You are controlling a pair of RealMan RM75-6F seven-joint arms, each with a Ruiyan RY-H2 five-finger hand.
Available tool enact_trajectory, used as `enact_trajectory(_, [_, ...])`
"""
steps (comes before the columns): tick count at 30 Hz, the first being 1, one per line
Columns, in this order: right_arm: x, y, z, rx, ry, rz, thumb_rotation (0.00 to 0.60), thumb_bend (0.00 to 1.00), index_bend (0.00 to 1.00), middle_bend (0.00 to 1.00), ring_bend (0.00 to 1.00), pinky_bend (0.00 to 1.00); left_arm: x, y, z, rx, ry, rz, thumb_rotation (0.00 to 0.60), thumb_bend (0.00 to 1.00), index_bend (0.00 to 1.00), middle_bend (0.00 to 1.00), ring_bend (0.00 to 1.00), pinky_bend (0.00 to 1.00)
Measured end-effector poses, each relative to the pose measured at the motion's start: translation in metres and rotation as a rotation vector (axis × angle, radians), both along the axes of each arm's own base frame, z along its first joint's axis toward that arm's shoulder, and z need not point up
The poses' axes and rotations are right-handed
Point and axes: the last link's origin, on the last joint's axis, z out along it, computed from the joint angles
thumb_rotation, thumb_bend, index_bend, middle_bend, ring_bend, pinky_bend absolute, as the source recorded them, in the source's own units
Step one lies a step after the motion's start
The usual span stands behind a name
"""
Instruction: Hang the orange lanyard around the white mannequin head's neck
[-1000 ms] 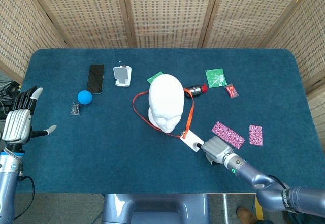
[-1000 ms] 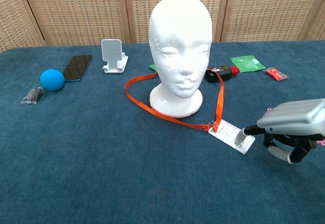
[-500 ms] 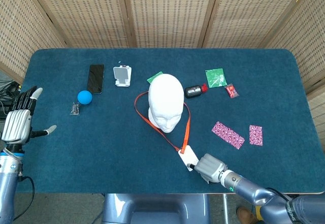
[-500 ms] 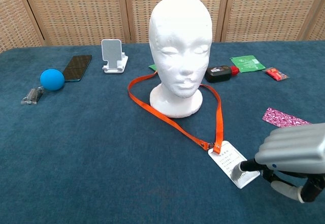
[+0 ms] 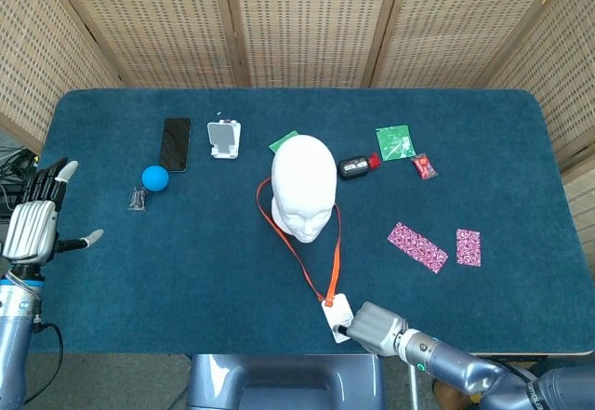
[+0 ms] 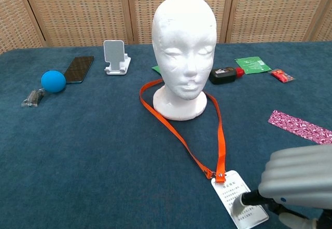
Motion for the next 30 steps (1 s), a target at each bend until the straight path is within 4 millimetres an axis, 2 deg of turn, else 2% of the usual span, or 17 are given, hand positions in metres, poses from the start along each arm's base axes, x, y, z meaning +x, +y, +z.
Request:
enact_trajectory(5, [0.013,-0.009,0.013,-0.063,-0.108,0.027,0.6,0.86,0.24,0.73,0.74,0.96,0.0,0.0,0.0,0.001,-0.001,0.0,0.6,0.0,0.0,0.0,0.0,0.0])
enact_trajectory(9, [0.017,-0.022,0.036,-0.158,-0.212,0.052,0.6,0.86,0.25,0.74,0.74,0.96,-0.001,-0.001,0.001,0.001,-0.005,-0.001,0.6,0.0,0.0,0.0,0.0,0.0])
enact_trajectory(11, [0.014,-0.029,0.049,-0.206,-0.25,0.067,0.6,0.86,0.26,0.74,0.75,0.96,-0.001,-0.002,0.002,0.003,-0.004,-0.002,0.6,0.0,0.0,0.0,0.0,0.0])
enact_trajectory(15, [-0.003,-0.042,0.085,-0.335,-0.309,0.082,0.6,0.84,0.27,0.74,0.75,0.96,-0.003,-0.005,0.004,0.018,0.011,-0.003,0.6,0.0,0.0,0.0,0.0,0.0])
enact_trajectory(17, [-0.015,-0.045,0.101,-0.4,-0.329,0.078,0.6,0.77,0.27,0.73,0.73,0.93,-0.003,-0.008,0.005,0.036,0.026,-0.003,0.6,0.0,0.0,0.0,0.0,0.0])
enact_trajectory(19, [-0.03,-0.048,0.12,-0.478,-0.363,0.066,0.6,0.59,0.26,0.72,0.71,0.87,-0.005,-0.013,0.007,0.054,0.038,-0.004,0.6,0.0,0.0,0.0,0.0,0.0])
enact_trajectory(21, [-0.047,-0.048,0.139,-0.573,-0.408,0.042,0.6,0.32,0.2,0.65,0.62,0.74,-0.006,-0.02,0.008,0.068,0.041,-0.005,0.6,0.0,0.0,0.0,0.0,0.0])
enact_trajectory(22, [-0.056,-0.047,0.147,-0.619,-0.429,0.025,0.6,0.24,0.16,0.58,0.55,0.65,-0.007,-0.024,0.009,0.071,0.041,-0.005,0.6,0.0,0.0,0.0,0.0,0.0])
enact_trajectory(24, [-0.077,-0.041,0.164,-0.733,-0.471,-0.036,0.6,0.06,0.04,0.24,0.2,0.27,-0.009,-0.031,0.008,0.069,0.041,-0.003,0.6,0.0,0.0,0.0,0.0,0.0])
enact_trajectory(26, [-0.094,-0.036,0.174,-0.817,-0.487,-0.097,0.6,0.0,0.0,0.04,0.01,0.05,-0.01,-0.037,0.007,0.063,0.04,0.003,0.6,0.0,0.0,0.0,0.0,0.0])
enact_trajectory(27, [-0.102,-0.034,0.179,-0.859,-0.493,-0.14,0.6,0.0,0.0,0.0,0.0,0.0,-0.012,-0.04,0.007,0.059,0.039,0.007,0.6,0.0,0.0,0.0,0.0,0.0])
enact_trajectory(30, [-0.118,-0.03,0.182,-0.925,-0.489,-0.252,0.6,0.0,0.0,0.0,0.0,0.0,-0.015,-0.049,0.005,0.045,0.043,0.02,0.6,0.0,0.0,0.0,0.0,0.0])
